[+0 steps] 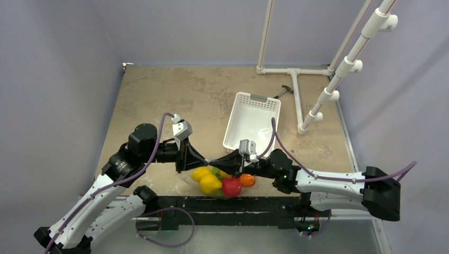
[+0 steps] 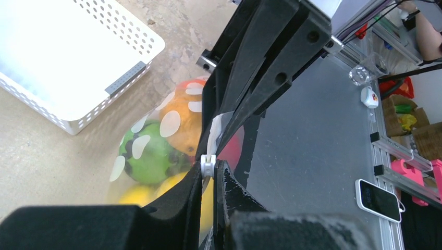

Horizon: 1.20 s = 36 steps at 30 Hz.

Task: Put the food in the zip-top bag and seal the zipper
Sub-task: Zip the zipper food storage bag at the center of the board.

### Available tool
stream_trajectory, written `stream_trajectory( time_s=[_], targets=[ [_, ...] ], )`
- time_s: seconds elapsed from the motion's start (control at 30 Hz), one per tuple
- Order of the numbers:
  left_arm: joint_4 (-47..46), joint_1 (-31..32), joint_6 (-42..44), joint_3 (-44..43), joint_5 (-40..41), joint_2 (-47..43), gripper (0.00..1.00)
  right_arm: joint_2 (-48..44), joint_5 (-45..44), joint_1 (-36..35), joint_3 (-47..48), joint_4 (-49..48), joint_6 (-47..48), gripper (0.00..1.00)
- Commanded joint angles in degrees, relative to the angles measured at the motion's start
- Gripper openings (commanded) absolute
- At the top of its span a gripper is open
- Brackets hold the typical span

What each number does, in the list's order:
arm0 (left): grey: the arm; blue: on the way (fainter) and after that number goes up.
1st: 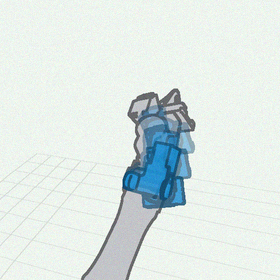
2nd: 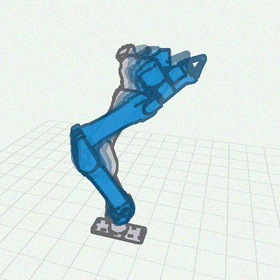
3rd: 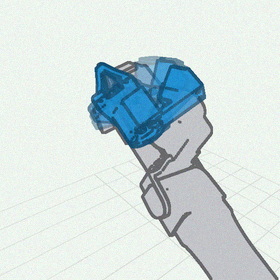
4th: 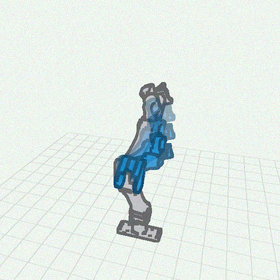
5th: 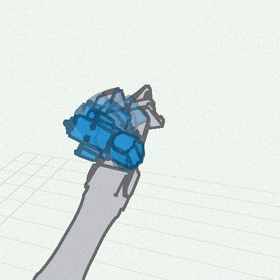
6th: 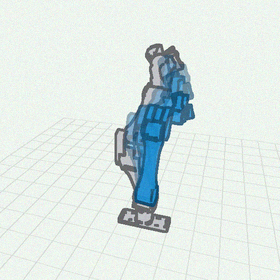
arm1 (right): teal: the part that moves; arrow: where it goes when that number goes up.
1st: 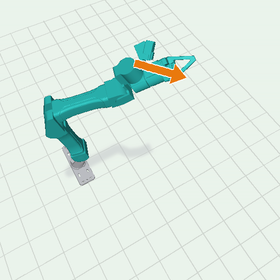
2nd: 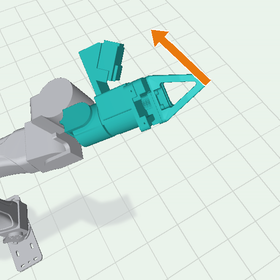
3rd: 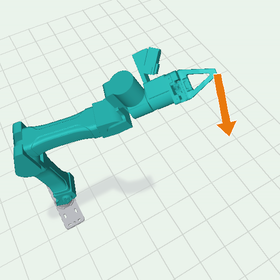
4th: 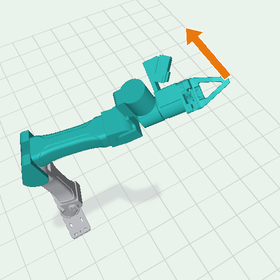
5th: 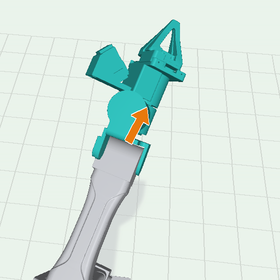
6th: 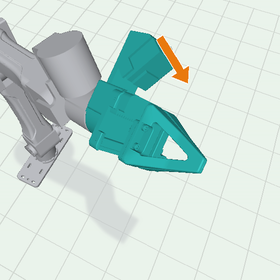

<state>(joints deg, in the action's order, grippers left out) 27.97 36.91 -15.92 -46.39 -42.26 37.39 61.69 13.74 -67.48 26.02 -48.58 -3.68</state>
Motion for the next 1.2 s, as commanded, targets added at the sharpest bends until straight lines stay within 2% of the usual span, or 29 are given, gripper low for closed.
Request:
stream_trajectory(
  time_s=[0.0,0.2,0.33,0.53,0.6,0.73,0.97,1.17],
  targets=[
    [3.76,-0.1,-0.26,-1.63,2.61,0.04,0.02,-5.06,-6.01,0.34,-1.87,-10.79,-0.93,0.0],
    [4.32,-0.08,-0.53,-0.79,3.08,-0.47,0.0,-5.54,-5.31,0.34,-1.41,-8.48,-0.6,0.0],
    [3.99,-0.14,-0.53,-0.92,2.65,-0.69,0.0,-5.81,-4.66,0.34,1.25,-1.9,1.12,0.0],
    [3.45,-0.13,-0.25,-0.91,1.11,-0.98,0.0,-8.34,-1.89,0.34,5.83,9.38,4.76,0.4],
    [3.26,-0.09,-0.12,-0.9,0.64,-1.18,0.0,-8.99,-0.73,0.34,7.75,13.23,6.04,0.48],
    [3.15,-0.16,-0.01,-0.97,0.03,-1.42,0.0,-8.41,1.14,0.34,11.94,21.12,8.73,0.55],
    [3.55,-0.09,0.5,-1.29,-0.56,-1.71,0.0,-3.38,1.29,0.42,19.81,33.5,11.62,0.56],
    [3.5,-0.11,0.71,-1.18,-1.05,-1.71,0.0,-0.99,2.43,1.03,22.68,37.67,12.47,0.46]
  ],
)
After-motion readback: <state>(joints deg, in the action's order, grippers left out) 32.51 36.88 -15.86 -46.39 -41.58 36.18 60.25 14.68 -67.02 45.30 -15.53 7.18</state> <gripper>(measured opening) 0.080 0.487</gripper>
